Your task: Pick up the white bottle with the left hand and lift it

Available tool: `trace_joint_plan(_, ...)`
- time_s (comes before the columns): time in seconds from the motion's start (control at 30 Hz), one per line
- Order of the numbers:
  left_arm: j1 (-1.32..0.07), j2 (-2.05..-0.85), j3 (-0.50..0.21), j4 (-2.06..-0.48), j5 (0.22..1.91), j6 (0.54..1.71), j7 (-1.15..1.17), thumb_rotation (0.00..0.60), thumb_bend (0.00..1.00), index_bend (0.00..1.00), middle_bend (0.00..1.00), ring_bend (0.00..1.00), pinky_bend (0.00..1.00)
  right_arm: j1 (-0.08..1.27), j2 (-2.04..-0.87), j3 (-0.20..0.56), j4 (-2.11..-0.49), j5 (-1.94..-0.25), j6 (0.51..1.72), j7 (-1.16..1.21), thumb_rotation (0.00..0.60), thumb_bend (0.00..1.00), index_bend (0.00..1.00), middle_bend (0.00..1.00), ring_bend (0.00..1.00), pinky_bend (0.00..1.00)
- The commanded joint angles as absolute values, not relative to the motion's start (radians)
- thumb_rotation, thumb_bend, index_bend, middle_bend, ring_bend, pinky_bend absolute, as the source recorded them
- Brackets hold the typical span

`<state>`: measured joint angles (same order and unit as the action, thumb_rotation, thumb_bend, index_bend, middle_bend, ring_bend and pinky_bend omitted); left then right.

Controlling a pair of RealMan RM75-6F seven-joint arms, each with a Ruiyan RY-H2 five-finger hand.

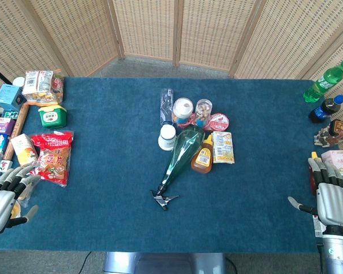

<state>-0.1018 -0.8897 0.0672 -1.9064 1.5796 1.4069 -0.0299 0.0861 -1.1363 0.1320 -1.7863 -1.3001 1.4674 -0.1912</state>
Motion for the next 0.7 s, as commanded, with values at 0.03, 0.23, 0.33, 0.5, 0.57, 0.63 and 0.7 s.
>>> trace_joint_plan(0.03,-0.102,-0.891,0.066,-1.907,1.579,1.406,-0.029,0.6,0.37,0.21,0.0,0.0,0.0,0.086,-1.137,0.132,-1.786,-1.298,1.466,-0.185,0.516,0.0,0.0,0.08,0.0,0.08)
trace_joint_plan(0.23,-0.108,-0.897,0.062,-1.905,1.575,1.392,-0.029,0.6,0.37,0.2,0.01,0.0,0.0,0.081,-1.132,0.123,-1.789,-1.301,1.452,-0.152,0.515,0.0,0.0,0.08,0.0,0.08)
trace_joint_plan(0.33,-0.114,-0.902,0.056,-1.907,1.573,1.387,-0.026,0.6,0.37,0.17,0.0,0.0,0.0,0.074,-1.128,0.122,-1.787,-1.302,1.459,-0.138,0.515,0.0,0.0,0.08,0.0,0.08)
trace_joint_plan(0.5,-0.158,-0.895,0.038,-1.921,1.563,1.329,-0.084,0.6,0.37,0.16,0.0,0.0,0.0,0.061,-1.123,0.116,-1.788,-1.303,1.467,-0.122,0.515,0.0,0.0,0.08,0.0,0.08)
trace_joint_plan(0.57,-0.194,-0.889,0.021,-1.924,1.547,1.282,-0.137,0.6,0.37,0.15,0.0,0.0,0.0,0.058,-1.122,0.115,-1.787,-1.303,1.467,-0.115,0.515,0.0,0.0,0.08,0.0,0.08)
trace_joint_plan(0.63,-0.228,-0.885,0.005,-1.927,1.527,1.234,-0.184,0.6,0.37,0.15,0.0,0.0,0.0,0.056,-1.122,0.113,-1.788,-1.305,1.468,-0.112,0.517,0.0,0.0,0.08,0.0,0.08)
trace_joint_plan(0.7,-0.271,-0.881,-0.017,-1.929,1.503,1.177,-0.228,0.6,0.37,0.14,0.0,0.0,0.0,0.054,-1.12,0.112,-1.789,-1.306,1.469,-0.108,0.516,0.0,0.0,0.08,0.0,0.08)
